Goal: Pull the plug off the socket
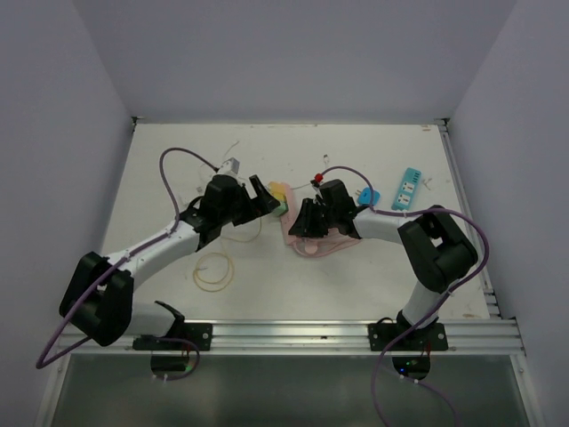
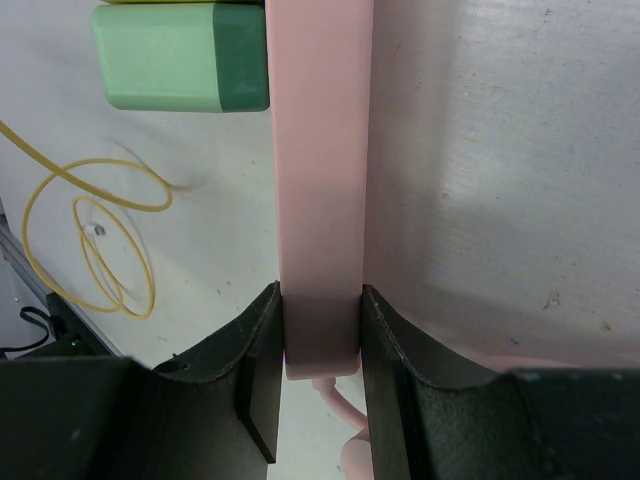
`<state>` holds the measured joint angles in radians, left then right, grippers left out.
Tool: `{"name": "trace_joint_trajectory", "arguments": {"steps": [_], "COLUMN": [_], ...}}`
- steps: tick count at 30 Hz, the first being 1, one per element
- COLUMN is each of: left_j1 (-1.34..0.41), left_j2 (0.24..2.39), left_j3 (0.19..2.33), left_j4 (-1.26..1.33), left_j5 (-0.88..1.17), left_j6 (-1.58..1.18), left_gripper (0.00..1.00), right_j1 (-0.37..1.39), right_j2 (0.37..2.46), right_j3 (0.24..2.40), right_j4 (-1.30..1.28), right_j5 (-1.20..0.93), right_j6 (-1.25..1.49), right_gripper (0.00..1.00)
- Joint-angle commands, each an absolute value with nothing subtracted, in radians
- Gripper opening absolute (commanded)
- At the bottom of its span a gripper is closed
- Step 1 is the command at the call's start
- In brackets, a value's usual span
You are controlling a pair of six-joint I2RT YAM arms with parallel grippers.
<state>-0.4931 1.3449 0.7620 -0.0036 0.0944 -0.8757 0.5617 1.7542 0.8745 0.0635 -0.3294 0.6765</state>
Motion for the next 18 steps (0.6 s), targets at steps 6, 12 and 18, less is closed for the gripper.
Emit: {"name": "trace_joint_trajectory", "arguments": {"steps": [6, 12, 18], "left_j1": [-0.687, -0.693, -0.684], "left_j2": [1.356, 1.488, 1.580], "left_j3": [0.893, 0.919, 0.948], "left_j4": [0.015, 0.034, 0.034], "left_j5": [-0.172, -0.135, -0.157], "left_j6": [-0.942, -0.963, -0.976], "left_gripper": [0.90, 0.89, 0.88], "right_j1": [0.541, 0.543, 0.541], "right_j2": [1.847, 1.848, 1.844], "right_j3": [0.804, 0.802, 0.799], "right_j4": [-0.176, -0.176, -0.178], "right_j5": [-0.179, -0.181, -0.179], "right_j6": [0.571, 0.569, 0.566], "right_gripper": [0.00, 0.00, 0.00]}}
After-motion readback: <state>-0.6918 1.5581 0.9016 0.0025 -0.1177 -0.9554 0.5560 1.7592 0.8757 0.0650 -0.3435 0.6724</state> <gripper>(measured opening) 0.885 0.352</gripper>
